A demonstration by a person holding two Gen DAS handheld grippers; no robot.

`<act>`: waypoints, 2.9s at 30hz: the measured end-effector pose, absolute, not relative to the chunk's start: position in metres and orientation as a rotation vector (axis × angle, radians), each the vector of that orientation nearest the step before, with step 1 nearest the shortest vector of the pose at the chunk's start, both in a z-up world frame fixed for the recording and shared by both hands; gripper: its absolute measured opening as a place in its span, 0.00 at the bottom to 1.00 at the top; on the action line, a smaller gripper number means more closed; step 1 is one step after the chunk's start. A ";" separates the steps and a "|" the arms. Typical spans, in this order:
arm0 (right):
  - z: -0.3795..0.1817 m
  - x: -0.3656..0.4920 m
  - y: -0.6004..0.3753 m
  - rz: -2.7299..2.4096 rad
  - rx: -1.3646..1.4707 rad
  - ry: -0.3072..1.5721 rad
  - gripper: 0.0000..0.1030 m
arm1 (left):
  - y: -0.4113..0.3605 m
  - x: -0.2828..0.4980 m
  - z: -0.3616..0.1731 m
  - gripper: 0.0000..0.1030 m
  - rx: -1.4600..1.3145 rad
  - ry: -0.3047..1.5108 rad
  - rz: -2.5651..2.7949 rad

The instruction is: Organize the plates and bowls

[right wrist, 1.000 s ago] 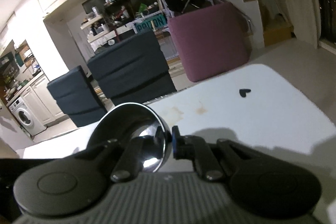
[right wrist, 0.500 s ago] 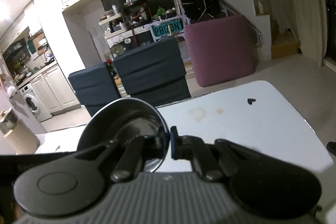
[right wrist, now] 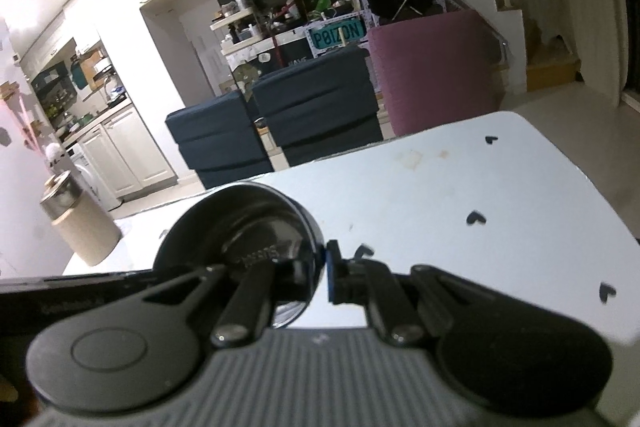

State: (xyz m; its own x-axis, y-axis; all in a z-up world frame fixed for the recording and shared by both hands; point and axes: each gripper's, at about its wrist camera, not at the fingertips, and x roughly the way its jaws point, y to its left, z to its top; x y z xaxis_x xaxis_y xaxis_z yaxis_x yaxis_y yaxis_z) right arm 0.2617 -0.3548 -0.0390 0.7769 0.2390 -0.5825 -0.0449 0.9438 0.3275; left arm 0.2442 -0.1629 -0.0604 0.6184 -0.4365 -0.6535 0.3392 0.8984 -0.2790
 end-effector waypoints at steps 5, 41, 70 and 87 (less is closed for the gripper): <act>-0.054 0.251 -0.342 0.182 0.235 0.716 0.08 | -0.151 0.236 -0.089 0.13 -0.174 0.845 -0.456; -0.151 0.337 -0.299 0.150 0.075 1.048 0.05 | -0.160 0.256 -0.166 0.15 -0.128 1.120 -0.452; -0.151 0.354 -0.297 0.144 0.082 1.083 0.14 | -0.149 0.253 -0.154 0.18 -0.126 1.105 -0.512; -0.138 0.338 -0.328 0.133 0.120 1.027 0.14 | -0.135 0.272 -0.142 0.26 -0.103 1.014 -0.404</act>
